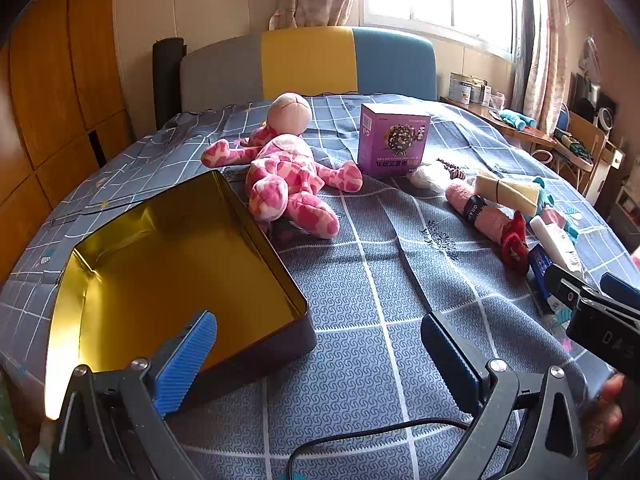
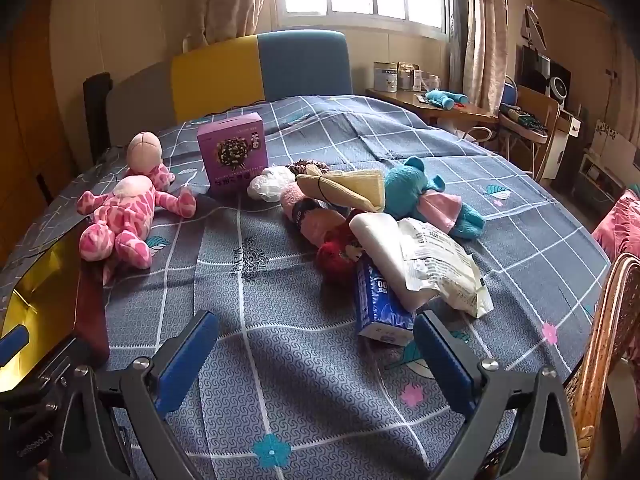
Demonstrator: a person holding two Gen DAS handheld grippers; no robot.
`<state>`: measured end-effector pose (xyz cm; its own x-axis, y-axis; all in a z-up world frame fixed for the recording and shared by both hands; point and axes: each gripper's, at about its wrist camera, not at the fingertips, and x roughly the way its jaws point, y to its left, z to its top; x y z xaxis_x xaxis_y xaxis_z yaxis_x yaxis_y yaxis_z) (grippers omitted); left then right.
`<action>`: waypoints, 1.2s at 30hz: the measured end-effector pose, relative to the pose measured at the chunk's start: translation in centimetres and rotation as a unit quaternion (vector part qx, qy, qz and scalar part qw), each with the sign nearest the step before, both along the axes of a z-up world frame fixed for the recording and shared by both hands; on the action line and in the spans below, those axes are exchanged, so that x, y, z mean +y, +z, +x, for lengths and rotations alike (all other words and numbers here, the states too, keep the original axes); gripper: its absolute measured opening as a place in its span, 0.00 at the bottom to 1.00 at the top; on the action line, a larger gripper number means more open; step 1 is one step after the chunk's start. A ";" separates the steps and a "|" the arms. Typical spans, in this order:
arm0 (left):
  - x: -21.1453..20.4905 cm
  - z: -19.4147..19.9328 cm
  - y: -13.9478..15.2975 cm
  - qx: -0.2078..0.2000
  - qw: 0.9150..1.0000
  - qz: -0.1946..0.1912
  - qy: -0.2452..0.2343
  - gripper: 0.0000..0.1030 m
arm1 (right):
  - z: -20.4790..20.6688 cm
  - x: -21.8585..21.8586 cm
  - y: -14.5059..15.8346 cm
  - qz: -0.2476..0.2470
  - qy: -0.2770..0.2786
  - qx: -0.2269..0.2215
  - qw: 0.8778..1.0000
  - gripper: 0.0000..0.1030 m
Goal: Organize soft objects
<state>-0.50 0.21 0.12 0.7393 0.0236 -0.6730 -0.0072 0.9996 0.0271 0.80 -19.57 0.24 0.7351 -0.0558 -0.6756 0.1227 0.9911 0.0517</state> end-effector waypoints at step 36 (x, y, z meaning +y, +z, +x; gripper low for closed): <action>0.0 -0.4 0.2 0.001 1.000 0.005 0.003 1.00 | -0.4 -0.6 0.4 0.003 -0.005 -0.005 1.000 0.98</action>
